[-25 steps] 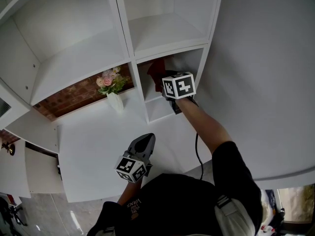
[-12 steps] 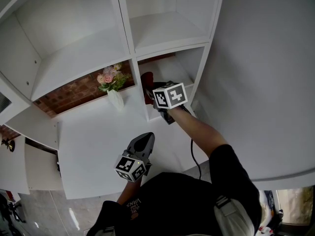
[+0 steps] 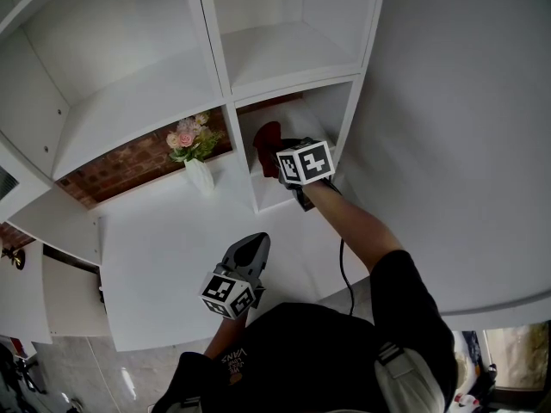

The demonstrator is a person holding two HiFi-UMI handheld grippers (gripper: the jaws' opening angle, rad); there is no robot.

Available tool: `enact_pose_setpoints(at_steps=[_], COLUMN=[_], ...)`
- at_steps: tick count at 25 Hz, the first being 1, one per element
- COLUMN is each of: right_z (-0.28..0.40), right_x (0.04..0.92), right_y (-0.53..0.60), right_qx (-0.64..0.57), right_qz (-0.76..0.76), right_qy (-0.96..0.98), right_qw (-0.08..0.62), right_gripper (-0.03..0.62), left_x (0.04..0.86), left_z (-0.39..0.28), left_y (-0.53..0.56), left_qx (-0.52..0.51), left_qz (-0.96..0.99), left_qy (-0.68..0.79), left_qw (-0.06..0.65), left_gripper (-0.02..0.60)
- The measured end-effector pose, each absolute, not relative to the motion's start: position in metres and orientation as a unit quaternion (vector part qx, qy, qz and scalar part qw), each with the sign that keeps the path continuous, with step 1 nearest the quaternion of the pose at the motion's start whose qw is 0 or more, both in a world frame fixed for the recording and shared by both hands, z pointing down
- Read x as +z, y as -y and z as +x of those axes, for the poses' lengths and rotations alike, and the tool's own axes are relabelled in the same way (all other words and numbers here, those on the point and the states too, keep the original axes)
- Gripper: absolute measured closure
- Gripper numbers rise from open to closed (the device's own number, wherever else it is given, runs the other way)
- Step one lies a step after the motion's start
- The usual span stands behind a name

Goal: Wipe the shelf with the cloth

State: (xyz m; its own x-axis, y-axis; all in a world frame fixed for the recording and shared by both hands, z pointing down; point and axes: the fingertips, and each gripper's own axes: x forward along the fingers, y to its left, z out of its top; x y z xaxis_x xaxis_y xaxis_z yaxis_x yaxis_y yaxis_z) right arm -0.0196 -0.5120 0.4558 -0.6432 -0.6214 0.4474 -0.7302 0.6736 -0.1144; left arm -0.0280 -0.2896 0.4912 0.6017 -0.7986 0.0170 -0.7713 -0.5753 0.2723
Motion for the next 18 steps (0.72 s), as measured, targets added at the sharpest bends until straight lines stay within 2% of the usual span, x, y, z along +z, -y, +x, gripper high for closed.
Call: enact_pose_setpoints(at_steps=[18], right_z=[0.114], right_x=[0.454], right_y=[0.557], right_qx=[0.135], right_qz=[0.503], right_qy=[0.826], right_qw=[0.218], right_gripper=[0.537], left_x=[0.493], left_z=[-0.014], left_y=[0.296], left_qx=[-0.053], left_qz=[0.895], left_qy=[0.420], left_qw=[0.136], left_gripper=[0.575])
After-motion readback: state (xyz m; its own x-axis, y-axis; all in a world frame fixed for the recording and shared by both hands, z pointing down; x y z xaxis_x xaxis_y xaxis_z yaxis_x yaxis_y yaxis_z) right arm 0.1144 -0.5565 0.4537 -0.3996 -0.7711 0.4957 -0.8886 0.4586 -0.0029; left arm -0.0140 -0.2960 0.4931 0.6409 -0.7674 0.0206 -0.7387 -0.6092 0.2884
